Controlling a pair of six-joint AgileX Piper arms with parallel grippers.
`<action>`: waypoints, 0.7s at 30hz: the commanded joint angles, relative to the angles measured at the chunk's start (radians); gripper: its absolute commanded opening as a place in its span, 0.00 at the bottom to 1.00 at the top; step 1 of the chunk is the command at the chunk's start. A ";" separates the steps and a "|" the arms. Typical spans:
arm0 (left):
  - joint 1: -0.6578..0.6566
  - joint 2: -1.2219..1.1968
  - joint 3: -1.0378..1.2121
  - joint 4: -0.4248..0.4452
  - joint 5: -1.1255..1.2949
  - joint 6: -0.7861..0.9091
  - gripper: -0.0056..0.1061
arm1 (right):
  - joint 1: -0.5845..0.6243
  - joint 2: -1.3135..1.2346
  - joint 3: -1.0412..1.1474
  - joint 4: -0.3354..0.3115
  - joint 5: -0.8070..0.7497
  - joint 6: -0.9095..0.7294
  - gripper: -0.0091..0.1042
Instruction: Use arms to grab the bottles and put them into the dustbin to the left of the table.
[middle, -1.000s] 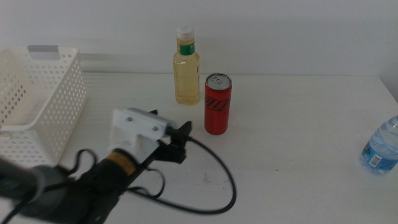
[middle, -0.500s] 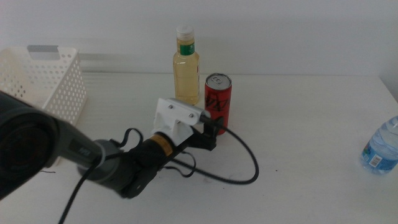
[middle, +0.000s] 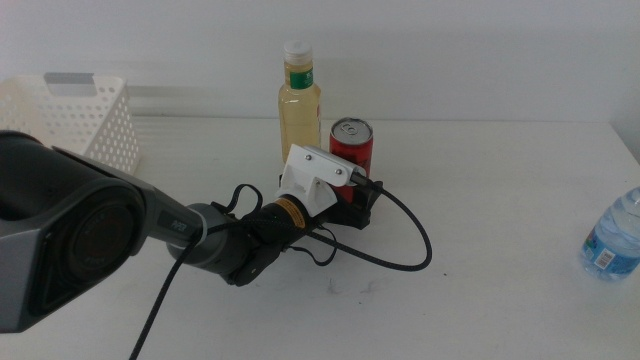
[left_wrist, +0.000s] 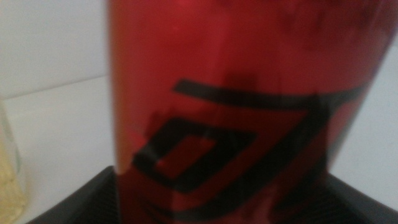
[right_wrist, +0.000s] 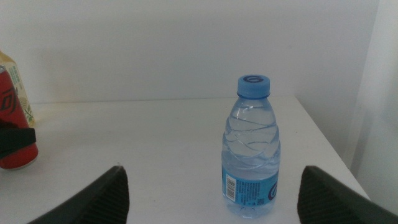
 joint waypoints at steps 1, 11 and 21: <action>-0.004 0.006 -0.024 0.015 0.018 -0.007 0.89 | -0.009 -0.004 0.003 -0.009 -0.006 -0.005 0.74; -0.004 -0.009 -0.035 -0.019 0.056 -0.007 0.55 | -0.009 -0.004 0.003 -0.009 -0.006 -0.005 0.74; -0.006 -0.352 0.162 -0.006 0.393 -0.020 0.15 | -0.009 -0.004 0.003 -0.009 -0.006 -0.005 0.74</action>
